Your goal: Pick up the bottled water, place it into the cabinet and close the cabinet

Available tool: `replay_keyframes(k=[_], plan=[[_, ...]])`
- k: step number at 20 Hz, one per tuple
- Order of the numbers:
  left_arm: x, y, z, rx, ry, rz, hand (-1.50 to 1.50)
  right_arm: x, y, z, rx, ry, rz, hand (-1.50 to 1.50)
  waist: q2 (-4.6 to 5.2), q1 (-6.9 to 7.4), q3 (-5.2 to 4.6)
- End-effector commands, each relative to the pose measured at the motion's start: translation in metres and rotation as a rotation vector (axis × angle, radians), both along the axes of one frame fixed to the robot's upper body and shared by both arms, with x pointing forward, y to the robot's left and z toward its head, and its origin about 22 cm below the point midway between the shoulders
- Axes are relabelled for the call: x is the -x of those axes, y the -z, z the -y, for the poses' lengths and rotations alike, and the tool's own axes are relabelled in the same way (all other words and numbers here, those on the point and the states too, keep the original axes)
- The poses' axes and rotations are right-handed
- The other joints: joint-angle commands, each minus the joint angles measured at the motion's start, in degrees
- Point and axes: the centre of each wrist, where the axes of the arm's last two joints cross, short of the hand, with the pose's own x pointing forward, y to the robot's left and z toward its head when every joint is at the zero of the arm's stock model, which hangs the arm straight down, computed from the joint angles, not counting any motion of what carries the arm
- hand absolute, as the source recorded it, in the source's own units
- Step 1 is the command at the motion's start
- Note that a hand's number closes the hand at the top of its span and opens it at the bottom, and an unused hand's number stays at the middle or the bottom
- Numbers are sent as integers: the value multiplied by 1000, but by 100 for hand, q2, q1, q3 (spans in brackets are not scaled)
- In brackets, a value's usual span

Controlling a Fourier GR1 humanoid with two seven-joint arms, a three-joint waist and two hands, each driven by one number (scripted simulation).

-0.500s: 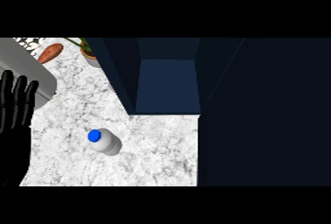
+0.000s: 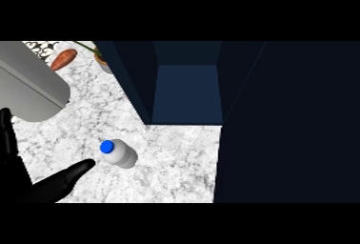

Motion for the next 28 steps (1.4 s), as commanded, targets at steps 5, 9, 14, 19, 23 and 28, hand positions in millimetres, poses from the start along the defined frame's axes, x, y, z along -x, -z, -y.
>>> replay_keyframes(k=[5, 9, 14, 19, 23, 28], plan=[[45, -22, 57, 182, -139, -4, -150, 39, -24, -13, -39, -139, -45, -150, -4, -55, 35], [56, -30, 78, 174, -150, -1, -150, 53, -35, -30, -54, -129, -45, -150, 13, -42, 31], [72, -31, 90, 187, -168, -32, -150, 79, -51, -27, -46, -135, -56, -150, -1, -40, 30], [82, -35, 95, 171, -160, -53, -150, 82, -50, -40, -65, -128, -54, -150, -7, -17, 31], [89, -41, 91, 168, -161, -77, -150, 80, -51, -44, -39, -125, -51, -150, 8, -5, 24], [89, -38, 92, 142, -186, -122, -150, 74, -49, -50, -37, -95, -43, -150, 14, -6, 24]])
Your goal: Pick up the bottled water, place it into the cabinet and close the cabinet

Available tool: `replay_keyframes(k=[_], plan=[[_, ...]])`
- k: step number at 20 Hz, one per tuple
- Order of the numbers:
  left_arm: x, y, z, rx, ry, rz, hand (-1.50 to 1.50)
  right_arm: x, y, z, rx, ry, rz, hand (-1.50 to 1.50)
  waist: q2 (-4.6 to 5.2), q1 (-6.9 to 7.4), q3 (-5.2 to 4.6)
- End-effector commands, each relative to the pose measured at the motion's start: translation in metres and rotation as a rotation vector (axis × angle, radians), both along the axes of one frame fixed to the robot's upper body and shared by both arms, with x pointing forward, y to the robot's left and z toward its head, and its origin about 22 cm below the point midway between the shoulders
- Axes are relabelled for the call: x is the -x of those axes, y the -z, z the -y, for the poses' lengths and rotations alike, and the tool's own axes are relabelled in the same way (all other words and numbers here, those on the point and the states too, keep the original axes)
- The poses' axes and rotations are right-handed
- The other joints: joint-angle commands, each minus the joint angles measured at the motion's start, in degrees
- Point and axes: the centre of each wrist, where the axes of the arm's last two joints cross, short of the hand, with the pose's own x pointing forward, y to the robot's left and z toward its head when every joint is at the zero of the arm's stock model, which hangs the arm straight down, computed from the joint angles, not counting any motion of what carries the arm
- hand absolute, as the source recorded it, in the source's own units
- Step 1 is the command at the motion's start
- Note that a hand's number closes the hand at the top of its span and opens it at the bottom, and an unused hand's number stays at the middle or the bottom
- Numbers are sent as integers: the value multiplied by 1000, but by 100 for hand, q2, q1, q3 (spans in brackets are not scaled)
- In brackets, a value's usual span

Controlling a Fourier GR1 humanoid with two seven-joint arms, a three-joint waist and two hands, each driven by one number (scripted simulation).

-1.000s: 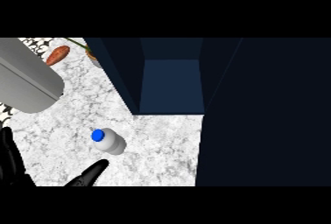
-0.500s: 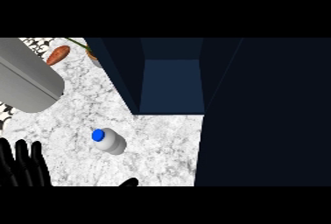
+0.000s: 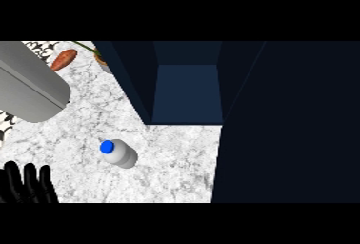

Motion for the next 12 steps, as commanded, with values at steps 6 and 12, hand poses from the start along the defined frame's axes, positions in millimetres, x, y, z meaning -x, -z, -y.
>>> replay_keyframes(k=[6, 12], plan=[[1, -25, -15, 31, -83, 48, -150, 15, -22, 2, 41, 72, 62, -150, 19, -33, -7], [-17, -11, -10, -3, -90, -4, -150, 32, -23, 5, 64, 44, 69, -150, 8, -86, -10]])
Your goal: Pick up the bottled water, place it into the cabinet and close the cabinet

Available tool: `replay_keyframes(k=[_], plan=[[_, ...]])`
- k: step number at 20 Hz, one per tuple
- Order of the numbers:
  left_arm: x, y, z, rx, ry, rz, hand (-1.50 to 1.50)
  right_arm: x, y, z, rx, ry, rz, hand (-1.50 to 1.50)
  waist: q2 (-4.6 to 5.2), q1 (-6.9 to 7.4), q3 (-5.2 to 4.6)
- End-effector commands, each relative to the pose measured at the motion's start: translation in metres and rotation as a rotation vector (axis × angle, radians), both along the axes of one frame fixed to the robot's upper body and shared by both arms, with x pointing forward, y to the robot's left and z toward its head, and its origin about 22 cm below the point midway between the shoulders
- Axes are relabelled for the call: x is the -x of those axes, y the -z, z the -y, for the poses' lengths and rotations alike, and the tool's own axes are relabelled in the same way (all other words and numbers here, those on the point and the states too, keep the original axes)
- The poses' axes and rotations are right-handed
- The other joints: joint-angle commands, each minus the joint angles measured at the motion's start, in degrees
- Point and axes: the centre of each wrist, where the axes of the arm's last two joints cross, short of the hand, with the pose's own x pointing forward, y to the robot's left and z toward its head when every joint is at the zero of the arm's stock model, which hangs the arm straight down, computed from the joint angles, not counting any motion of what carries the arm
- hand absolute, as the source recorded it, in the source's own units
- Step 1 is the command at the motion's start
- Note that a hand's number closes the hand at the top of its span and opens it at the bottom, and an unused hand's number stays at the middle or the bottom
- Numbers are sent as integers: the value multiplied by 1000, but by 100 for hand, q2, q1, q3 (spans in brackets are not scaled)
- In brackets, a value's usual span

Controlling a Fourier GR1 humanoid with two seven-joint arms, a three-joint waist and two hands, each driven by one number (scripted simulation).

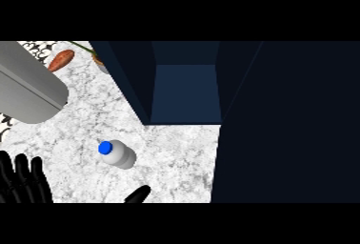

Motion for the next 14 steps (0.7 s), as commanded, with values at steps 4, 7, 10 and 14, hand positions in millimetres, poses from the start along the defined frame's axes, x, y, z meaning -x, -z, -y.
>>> replay_keyframes(k=[4, 7, 10, 14], plan=[[-7, -2, -7, 14, -29, -9, -150, 12, -18, 2, 80, 64, 63, -150, 9, 12, -7], [-16, 16, -18, 35, -63, -37, -150, 19, -22, 10, 71, 49, 73, -150, 10, -14, -14], [-14, 33, -3, 0, -76, -36, -150, 18, -22, -1, 70, 54, 69, -150, -1, 11, -15], [-31, 46, -20, 21, -107, -54, -150, 16, -22, 3, 66, 51, 75, -150, 11, 2, -16]])
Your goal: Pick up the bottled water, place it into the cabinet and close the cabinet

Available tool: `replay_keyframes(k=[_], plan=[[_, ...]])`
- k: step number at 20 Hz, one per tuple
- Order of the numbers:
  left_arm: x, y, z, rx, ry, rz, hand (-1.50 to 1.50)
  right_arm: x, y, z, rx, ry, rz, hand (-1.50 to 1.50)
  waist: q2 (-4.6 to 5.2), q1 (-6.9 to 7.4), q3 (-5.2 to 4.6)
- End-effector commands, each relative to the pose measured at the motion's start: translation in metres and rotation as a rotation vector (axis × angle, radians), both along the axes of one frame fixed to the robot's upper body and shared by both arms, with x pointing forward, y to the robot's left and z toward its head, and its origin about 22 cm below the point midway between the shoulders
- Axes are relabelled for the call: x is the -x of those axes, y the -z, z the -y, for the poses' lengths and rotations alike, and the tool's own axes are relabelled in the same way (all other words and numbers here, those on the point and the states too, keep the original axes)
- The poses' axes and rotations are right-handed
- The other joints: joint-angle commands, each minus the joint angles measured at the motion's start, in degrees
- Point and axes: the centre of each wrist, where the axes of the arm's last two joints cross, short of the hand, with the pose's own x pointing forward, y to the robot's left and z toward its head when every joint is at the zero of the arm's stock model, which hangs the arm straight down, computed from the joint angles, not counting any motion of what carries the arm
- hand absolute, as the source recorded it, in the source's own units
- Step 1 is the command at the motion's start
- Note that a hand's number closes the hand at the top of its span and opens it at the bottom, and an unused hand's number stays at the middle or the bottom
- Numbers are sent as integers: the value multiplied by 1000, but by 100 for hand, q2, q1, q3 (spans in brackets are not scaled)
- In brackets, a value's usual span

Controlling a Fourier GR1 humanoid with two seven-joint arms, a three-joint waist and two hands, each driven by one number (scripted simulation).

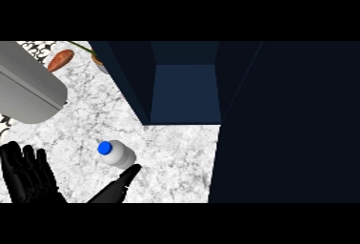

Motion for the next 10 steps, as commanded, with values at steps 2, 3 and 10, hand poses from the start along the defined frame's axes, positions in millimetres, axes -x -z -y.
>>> replay_keyframes(k=[2, 3, 10], plan=[[-16, 18, -8, 29, -49, -28, -150, 21, -21, 7, 30, 54, 74, -150, 3, 1, 0], [-24, 26, -2, 27, -53, -23, -150, 24, -13, 5, 42, 54, 53, -150, -1, -32, 1], [-28, 52, -22, 31, -53, -80, -150, 20, -14, 14, 37, 53, 81, -150, 1, -17, 0]])
